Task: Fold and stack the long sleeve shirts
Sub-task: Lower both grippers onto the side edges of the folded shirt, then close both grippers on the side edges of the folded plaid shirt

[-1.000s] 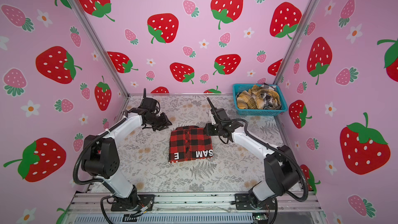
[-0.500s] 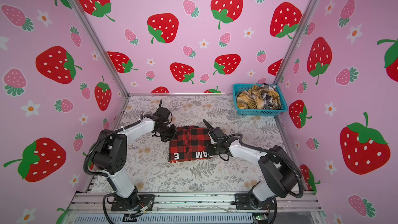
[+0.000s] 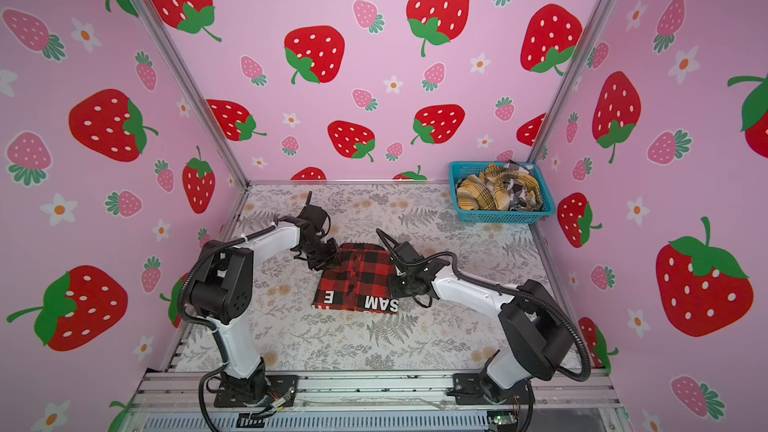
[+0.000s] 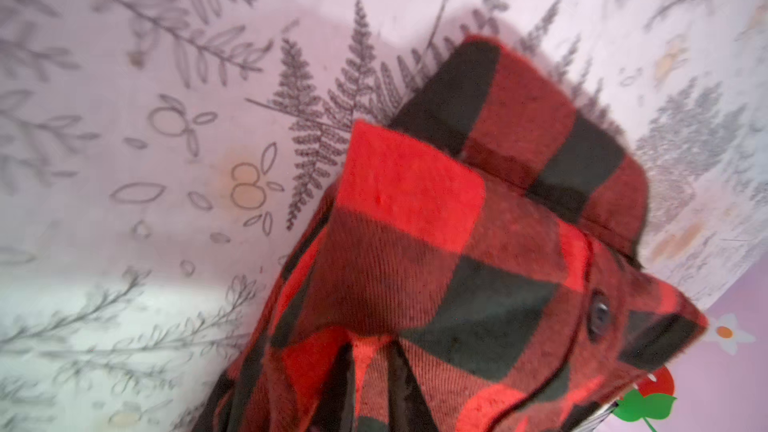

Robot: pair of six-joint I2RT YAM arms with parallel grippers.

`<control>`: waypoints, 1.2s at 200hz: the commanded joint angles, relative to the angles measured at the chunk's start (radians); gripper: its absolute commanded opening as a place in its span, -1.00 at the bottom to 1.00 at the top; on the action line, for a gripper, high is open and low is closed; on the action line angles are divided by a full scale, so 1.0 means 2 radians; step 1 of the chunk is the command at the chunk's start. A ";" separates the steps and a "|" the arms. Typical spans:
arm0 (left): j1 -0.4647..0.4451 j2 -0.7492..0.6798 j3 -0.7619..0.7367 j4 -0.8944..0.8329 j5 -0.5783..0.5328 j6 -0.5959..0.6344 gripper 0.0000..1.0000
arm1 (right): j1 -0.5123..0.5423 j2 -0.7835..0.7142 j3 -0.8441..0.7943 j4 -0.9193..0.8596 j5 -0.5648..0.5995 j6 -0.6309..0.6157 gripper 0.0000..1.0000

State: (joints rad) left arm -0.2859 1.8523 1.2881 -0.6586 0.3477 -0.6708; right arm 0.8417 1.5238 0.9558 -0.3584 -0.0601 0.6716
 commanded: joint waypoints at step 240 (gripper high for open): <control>-0.008 -0.165 -0.087 -0.002 -0.012 0.011 -0.81 | -0.021 0.080 0.134 -0.008 -0.009 -0.035 -0.44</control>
State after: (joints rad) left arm -0.3233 1.5715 1.1076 -0.5983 0.3832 -0.6884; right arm 0.7250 1.7741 1.2358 -0.3157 -0.1307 0.6132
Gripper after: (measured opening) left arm 0.098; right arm 0.275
